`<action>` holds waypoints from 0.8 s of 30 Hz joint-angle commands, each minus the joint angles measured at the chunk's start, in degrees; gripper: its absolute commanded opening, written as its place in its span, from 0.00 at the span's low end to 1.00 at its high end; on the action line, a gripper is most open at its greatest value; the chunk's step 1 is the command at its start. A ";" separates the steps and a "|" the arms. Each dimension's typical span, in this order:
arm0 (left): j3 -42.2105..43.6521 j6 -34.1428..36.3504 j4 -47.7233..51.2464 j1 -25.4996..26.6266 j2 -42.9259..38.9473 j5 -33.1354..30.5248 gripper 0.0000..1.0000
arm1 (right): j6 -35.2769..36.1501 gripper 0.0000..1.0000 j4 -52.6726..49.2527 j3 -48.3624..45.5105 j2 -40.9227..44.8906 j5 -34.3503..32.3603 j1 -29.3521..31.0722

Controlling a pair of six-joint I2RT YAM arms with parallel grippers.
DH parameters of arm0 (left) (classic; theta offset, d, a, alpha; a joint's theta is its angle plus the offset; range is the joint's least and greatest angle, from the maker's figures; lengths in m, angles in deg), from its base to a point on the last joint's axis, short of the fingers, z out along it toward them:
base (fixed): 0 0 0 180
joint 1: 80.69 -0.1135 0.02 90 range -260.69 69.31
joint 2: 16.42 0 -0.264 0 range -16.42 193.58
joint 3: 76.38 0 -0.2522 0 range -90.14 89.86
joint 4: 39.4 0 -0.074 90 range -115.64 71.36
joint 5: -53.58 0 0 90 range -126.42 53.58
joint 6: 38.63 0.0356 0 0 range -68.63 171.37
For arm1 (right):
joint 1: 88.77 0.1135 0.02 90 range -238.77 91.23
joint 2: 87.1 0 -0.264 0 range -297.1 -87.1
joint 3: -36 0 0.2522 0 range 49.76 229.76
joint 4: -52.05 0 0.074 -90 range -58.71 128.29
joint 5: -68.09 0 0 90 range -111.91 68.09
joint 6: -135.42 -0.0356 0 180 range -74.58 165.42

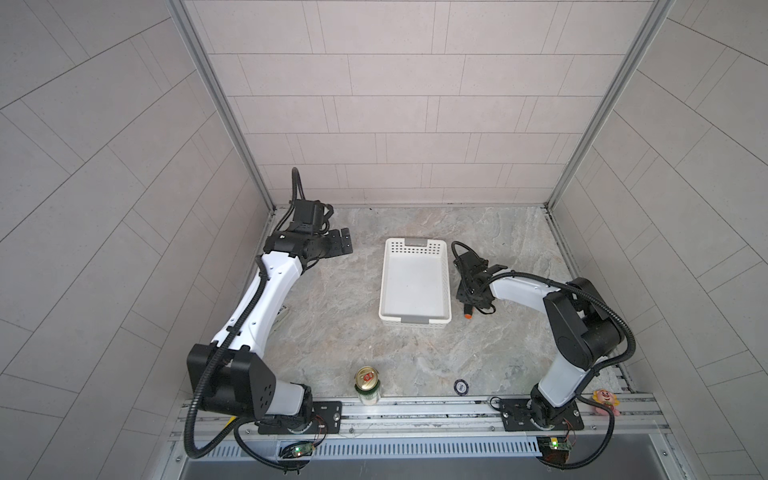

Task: Put the screwdriver in the bin
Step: 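Lower the right gripper and close it on the black screwdriver handle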

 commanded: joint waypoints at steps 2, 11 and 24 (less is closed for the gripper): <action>-0.41 -0.05 0.82 -0.09 -1.29 -1.15 1.00 | -0.33 0.31 -4.02 -2.07 -0.58 0.78 -0.52; -0.33 -0.06 0.91 -0.02 -0.68 -1.42 1.00 | 1.22 0.22 -3.91 -0.94 -0.75 0.92 -1.09; -0.58 0.47 1.57 0.01 -0.16 -2.71 1.00 | 2.64 0.15 -5.02 1.65 -1.81 0.60 -1.58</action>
